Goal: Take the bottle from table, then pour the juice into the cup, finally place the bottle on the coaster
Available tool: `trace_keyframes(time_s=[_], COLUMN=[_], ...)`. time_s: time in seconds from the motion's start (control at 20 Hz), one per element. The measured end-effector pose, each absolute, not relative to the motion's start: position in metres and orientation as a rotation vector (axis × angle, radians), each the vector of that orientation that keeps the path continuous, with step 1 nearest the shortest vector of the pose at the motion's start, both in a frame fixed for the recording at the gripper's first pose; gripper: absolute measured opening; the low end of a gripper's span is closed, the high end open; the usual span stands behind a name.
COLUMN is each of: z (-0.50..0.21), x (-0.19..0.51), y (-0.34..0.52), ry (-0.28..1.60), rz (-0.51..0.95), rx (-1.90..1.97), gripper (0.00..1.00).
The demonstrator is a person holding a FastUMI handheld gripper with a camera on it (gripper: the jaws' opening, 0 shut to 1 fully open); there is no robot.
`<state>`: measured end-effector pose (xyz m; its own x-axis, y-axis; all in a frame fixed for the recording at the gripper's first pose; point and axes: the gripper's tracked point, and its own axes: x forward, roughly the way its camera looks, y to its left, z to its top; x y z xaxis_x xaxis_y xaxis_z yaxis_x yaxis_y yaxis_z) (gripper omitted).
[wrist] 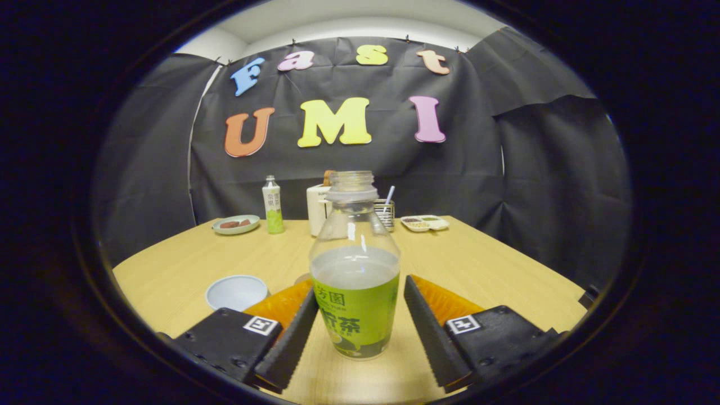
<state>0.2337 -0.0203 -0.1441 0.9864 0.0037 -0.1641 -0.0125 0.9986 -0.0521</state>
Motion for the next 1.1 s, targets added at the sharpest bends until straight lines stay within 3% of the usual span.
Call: trace_keyframes(time_s=[0.1, 0.15, 1.1], z=[-0.136, -0.128, -0.055], x=[0.23, 0.227, 0.216], y=[-0.021, -0.022, -0.035], ry=[0.141, 0.129, 0.148], rz=[0.016, 0.014, -0.069], rx=[-0.095, -0.106, -0.895], gripper=[0.8, 0.79, 0.8])
